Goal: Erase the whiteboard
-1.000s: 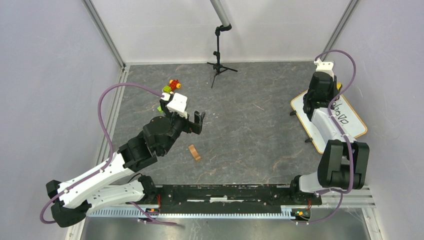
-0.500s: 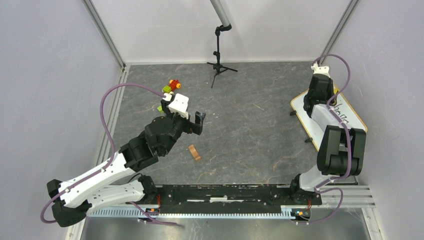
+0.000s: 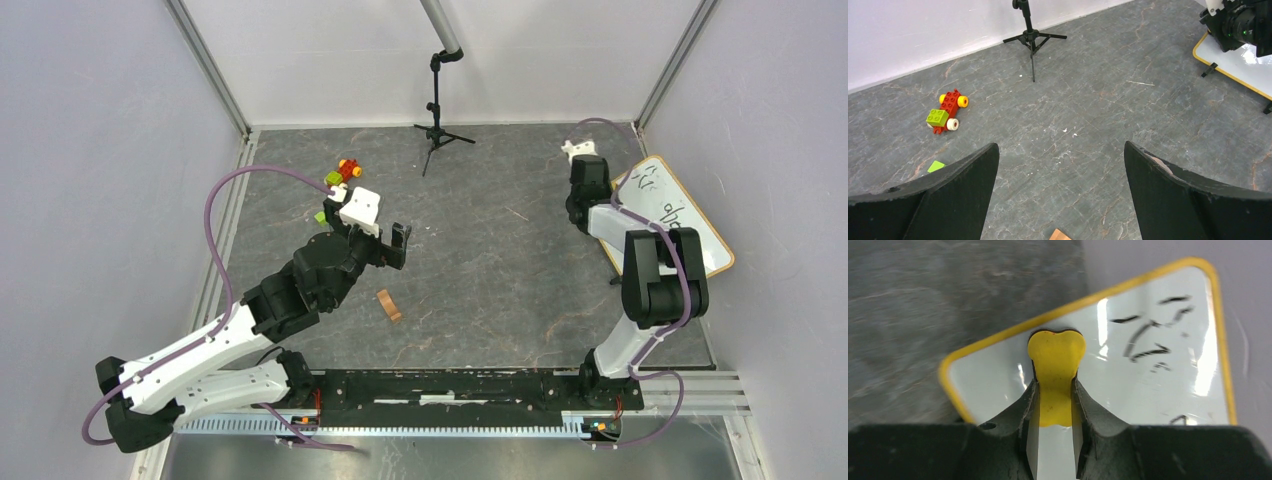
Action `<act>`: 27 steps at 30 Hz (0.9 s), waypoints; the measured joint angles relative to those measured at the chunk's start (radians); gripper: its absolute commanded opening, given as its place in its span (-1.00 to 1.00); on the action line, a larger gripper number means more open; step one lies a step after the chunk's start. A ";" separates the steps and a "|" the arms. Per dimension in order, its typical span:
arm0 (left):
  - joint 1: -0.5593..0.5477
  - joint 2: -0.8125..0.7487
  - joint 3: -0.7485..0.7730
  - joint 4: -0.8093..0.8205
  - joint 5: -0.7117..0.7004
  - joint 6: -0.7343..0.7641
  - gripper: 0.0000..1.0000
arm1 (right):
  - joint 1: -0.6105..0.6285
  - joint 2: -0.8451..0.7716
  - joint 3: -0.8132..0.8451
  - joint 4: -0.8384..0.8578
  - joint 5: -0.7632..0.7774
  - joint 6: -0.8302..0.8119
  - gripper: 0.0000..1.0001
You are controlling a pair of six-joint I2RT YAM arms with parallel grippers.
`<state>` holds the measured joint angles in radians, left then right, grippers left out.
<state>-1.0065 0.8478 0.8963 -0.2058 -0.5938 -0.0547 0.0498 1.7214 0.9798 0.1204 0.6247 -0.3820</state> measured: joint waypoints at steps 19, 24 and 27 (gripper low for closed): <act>0.000 0.001 0.000 0.000 0.000 0.000 0.99 | -0.138 -0.034 0.268 -0.130 0.047 -0.001 -0.54; 0.000 0.001 0.000 0.000 0.000 0.000 0.99 | -0.171 -0.029 0.273 -0.172 0.040 0.010 -0.54; 0.000 0.001 0.000 0.000 0.000 0.000 0.99 | -0.182 -0.019 0.273 -0.183 0.034 0.013 -0.55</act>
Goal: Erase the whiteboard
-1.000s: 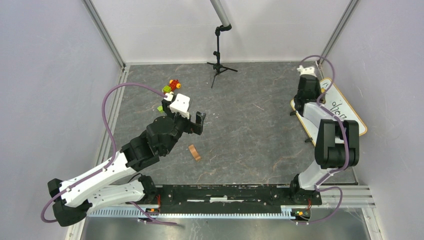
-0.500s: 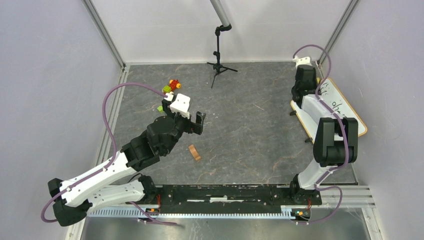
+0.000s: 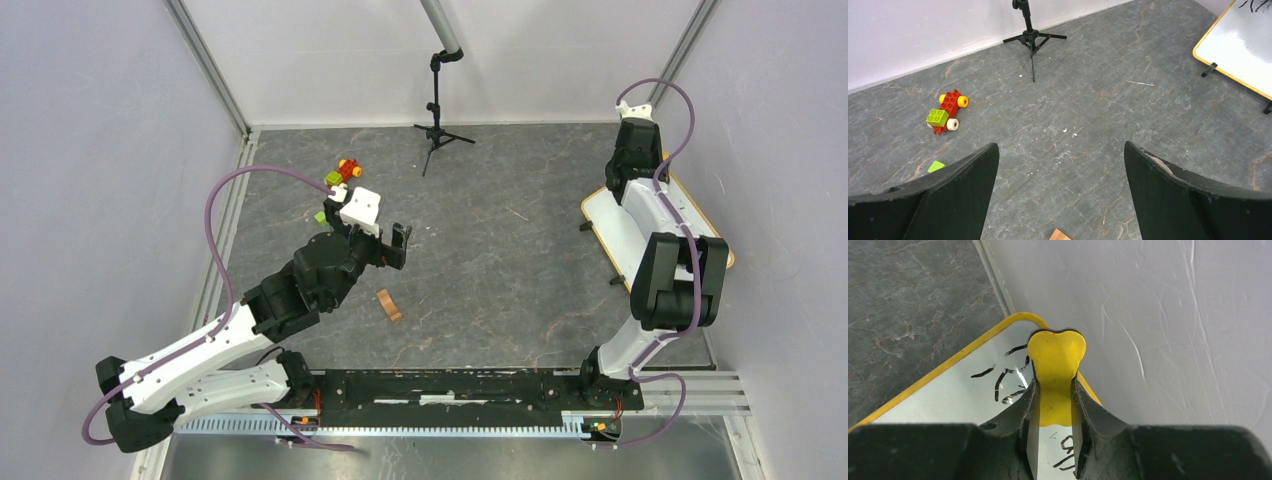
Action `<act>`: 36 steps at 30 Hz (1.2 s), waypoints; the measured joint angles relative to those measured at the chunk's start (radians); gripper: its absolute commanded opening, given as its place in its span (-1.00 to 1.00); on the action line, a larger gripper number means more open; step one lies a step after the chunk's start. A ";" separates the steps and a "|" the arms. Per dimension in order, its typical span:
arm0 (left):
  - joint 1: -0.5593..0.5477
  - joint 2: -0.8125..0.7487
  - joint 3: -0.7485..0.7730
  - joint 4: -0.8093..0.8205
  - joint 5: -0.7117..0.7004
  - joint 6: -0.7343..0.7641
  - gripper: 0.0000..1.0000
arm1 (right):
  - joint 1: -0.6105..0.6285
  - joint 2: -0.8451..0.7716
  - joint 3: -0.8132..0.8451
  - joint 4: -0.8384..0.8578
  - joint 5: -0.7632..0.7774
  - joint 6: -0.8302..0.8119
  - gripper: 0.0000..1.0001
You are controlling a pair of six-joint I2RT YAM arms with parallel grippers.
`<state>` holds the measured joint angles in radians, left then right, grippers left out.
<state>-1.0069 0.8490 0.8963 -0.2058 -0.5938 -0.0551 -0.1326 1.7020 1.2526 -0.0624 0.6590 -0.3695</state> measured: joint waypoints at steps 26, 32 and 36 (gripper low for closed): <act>0.000 0.000 0.000 0.000 0.000 0.000 0.99 | 0.141 0.079 -0.100 -0.057 -0.196 0.052 -0.59; 0.000 -0.002 0.000 0.000 0.000 0.000 0.99 | 0.096 0.061 -0.018 -0.153 -0.195 0.078 -0.58; 0.000 -0.006 0.000 0.000 0.000 0.000 0.99 | 0.050 0.074 0.166 -0.259 -0.180 0.118 -0.60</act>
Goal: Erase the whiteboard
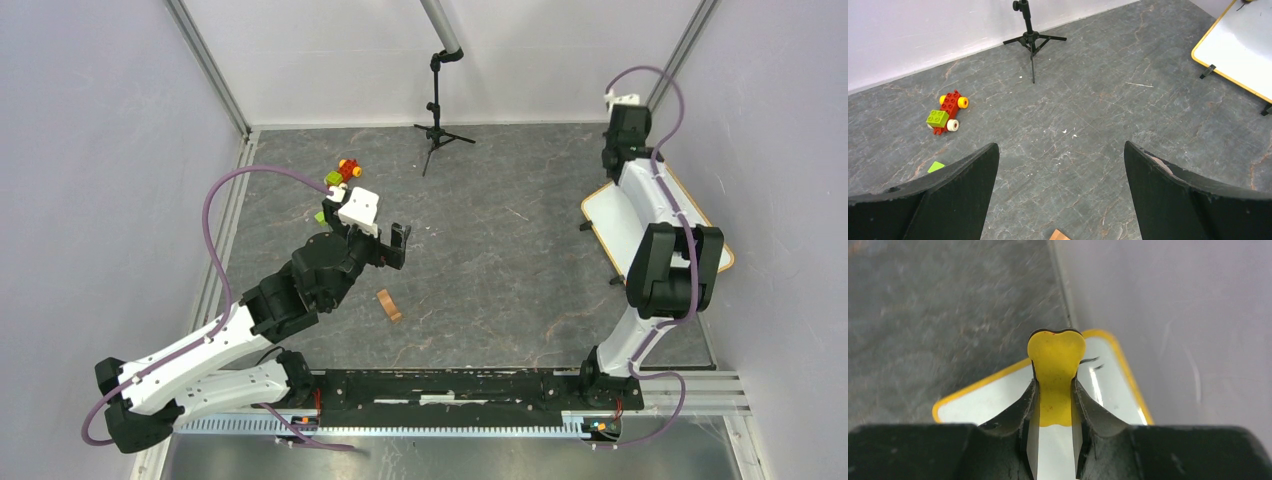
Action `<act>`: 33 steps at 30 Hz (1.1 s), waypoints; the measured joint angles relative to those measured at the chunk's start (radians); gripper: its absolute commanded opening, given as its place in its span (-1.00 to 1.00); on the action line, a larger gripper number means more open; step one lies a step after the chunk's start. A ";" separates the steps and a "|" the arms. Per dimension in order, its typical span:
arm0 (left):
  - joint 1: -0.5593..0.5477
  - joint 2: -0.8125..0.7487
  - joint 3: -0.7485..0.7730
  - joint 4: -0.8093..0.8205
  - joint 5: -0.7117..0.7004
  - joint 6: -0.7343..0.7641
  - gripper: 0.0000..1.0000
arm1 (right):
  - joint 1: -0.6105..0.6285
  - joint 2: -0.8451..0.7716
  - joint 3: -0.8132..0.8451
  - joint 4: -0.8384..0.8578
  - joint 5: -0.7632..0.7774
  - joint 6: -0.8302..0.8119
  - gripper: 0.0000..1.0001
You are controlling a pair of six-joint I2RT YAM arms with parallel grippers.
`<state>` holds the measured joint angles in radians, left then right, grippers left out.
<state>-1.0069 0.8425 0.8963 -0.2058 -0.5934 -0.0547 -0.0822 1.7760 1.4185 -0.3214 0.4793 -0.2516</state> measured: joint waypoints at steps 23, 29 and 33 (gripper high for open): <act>0.000 -0.003 0.000 0.000 0.000 0.000 0.99 | -0.064 0.085 0.109 -0.170 -0.011 0.154 -0.62; 0.000 -0.003 0.000 0.000 0.000 0.000 0.99 | -0.041 0.065 0.018 -0.139 -0.070 0.177 -0.63; 0.000 -0.003 0.000 0.000 0.000 0.000 0.99 | 0.000 0.067 0.004 -0.168 -0.105 0.179 -0.62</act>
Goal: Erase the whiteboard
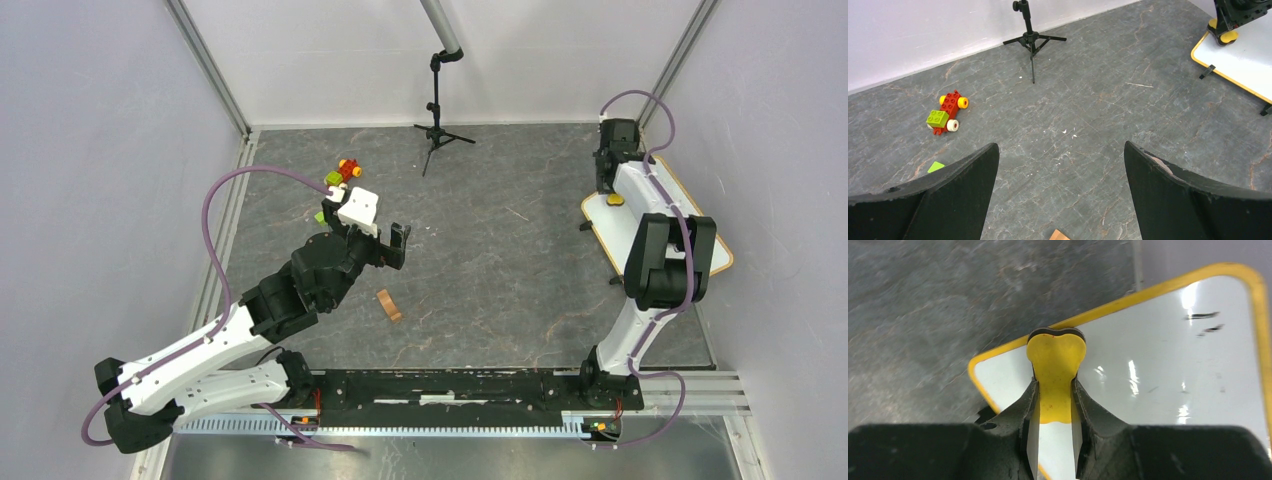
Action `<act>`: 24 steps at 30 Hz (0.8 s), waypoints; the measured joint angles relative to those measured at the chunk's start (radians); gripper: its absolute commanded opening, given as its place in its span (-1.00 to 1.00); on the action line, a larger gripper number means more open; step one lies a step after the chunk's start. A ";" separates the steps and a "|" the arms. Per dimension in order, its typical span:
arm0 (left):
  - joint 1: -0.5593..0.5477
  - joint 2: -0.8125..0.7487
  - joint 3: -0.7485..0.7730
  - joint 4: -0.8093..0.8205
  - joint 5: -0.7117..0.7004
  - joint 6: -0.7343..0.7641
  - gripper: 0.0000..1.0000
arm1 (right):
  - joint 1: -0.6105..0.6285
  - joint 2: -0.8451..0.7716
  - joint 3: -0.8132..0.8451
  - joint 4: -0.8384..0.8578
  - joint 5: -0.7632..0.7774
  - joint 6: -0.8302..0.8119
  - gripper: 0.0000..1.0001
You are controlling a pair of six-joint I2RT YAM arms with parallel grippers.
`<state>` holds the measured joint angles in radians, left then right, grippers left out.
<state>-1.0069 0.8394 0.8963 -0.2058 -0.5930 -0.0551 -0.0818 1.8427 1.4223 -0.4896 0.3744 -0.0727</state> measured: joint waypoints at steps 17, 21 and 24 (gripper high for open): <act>0.000 0.000 0.000 0.000 0.000 0.000 0.99 | -0.080 0.008 0.319 -0.141 0.163 -0.004 -0.59; 0.000 0.000 0.000 0.000 0.000 0.000 0.99 | -0.085 0.030 0.319 -0.165 0.169 -0.011 -0.59; 0.000 0.000 0.000 0.000 0.000 0.000 0.99 | -0.085 0.050 0.317 -0.174 0.169 -0.015 -0.60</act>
<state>-1.0069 0.8394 0.8963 -0.2062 -0.5930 -0.0547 -0.1665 1.8927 1.7390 -0.6632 0.5434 -0.0879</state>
